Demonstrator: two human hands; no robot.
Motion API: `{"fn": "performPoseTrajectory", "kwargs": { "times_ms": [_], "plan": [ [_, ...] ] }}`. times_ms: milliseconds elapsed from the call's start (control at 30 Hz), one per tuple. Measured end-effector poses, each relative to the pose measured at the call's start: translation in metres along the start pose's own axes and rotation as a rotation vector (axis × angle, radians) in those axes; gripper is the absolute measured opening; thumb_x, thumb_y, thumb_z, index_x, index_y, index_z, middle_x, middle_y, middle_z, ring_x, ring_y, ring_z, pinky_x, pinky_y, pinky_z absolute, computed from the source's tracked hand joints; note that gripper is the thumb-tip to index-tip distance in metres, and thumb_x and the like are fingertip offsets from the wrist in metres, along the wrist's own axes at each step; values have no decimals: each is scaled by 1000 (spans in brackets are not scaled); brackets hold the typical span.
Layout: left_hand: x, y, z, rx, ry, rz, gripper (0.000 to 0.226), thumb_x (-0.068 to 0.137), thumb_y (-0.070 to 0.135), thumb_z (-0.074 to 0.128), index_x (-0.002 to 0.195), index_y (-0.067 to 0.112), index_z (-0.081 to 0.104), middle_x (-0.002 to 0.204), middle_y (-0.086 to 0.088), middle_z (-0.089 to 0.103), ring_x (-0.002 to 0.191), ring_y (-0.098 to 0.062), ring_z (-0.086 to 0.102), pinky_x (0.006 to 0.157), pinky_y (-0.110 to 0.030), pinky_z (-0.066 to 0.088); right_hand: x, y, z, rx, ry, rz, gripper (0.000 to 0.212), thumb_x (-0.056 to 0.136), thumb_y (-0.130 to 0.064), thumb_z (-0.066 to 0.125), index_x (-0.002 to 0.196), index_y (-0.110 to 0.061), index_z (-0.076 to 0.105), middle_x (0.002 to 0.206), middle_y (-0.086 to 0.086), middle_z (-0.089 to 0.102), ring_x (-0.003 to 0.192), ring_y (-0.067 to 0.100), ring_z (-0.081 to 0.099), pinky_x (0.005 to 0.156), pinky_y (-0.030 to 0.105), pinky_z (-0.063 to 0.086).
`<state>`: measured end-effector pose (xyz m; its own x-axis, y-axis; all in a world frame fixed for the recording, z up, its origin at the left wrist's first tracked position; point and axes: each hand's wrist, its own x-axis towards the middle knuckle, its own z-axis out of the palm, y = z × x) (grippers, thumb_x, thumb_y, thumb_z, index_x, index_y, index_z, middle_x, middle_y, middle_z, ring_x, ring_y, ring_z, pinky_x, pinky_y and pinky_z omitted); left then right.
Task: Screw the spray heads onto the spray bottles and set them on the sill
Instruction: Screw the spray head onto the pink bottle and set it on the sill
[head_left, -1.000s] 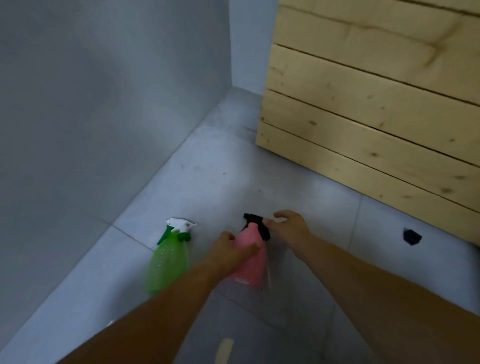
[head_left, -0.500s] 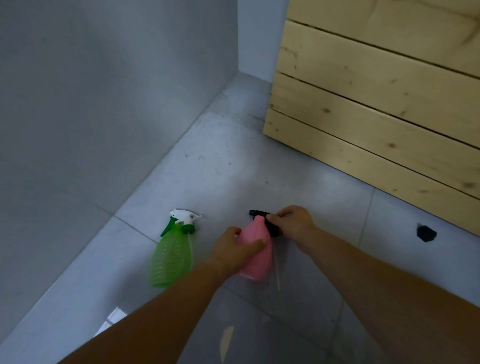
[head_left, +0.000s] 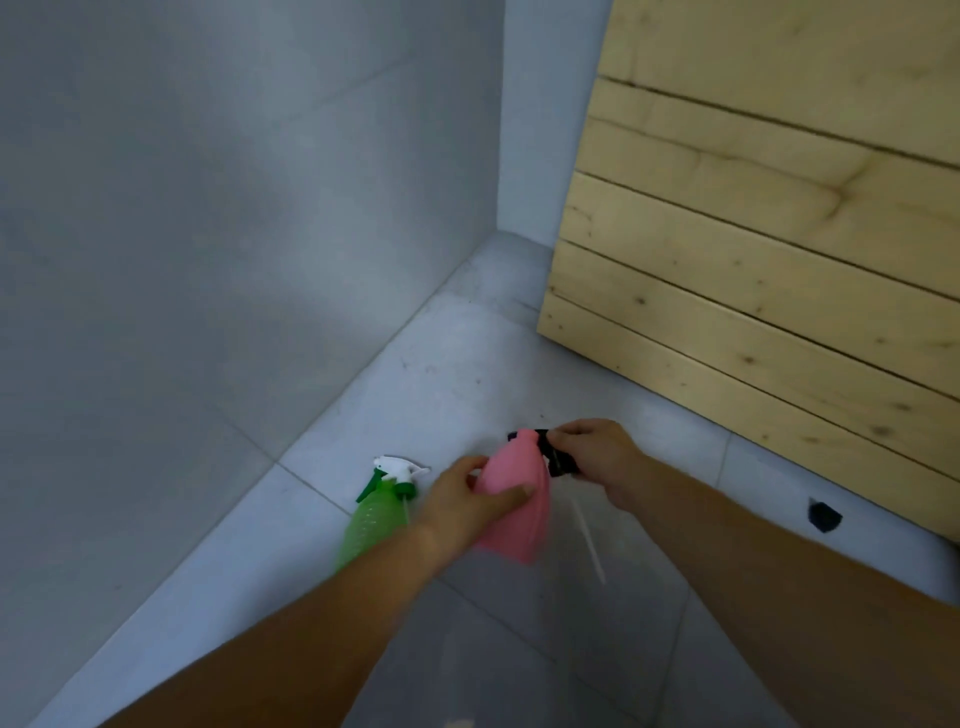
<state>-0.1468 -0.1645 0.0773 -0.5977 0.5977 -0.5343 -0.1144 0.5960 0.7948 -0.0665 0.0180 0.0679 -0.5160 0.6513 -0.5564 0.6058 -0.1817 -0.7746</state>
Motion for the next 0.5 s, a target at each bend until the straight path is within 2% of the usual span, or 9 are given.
{"fn": "performPoseTrajectory", "kwargs": {
  "times_ms": [133, 233, 300, 400, 500],
  "plan": [
    [-36, 38, -31, -76, -41, 97, 57, 78, 44, 84, 127, 32, 58, 117, 3, 65, 98, -15, 67, 71, -24, 58, -31, -62, -22, 17, 165, -179, 20, 88, -22, 70, 99, -6, 74, 90, 13, 70, 79, 25, 64, 70, 32, 54],
    [-68, 62, -53, -103, -45, 170, 50, 77, 39, 86, 121, 31, 65, 118, -3, 69, 99, -18, 71, 74, -28, 61, -66, -124, -47, 142, 312, -343, 8, 84, -22, 74, 81, -15, 72, 82, 5, 70, 83, 27, 69, 75, 35, 57],
    [-87, 71, -64, -142, -33, 201, 45, 77, 34, 88, 118, 33, 68, 117, -6, 72, 98, -21, 73, 73, -30, 62, -90, -159, -64, 272, 331, -409, 10, 85, -21, 74, 81, -13, 69, 83, 7, 70, 85, 30, 70, 74, 38, 60],
    [-113, 82, -76, -160, -18, 247, 50, 70, 36, 89, 116, 34, 69, 115, -5, 74, 101, -23, 74, 84, -40, 63, -130, -199, -84, 444, 310, -500, 22, 89, -20, 70, 100, -2, 65, 84, 10, 68, 74, 24, 67, 53, 23, 54],
    [-140, 93, -84, -153, -15, 292, 60, 62, 43, 89, 118, 37, 67, 116, 0, 73, 101, -19, 73, 86, -41, 63, -172, -221, -92, 540, 267, -561, 18, 90, -20, 68, 99, -5, 65, 85, 8, 71, 68, 15, 69, 53, 18, 53]
  ]
}}
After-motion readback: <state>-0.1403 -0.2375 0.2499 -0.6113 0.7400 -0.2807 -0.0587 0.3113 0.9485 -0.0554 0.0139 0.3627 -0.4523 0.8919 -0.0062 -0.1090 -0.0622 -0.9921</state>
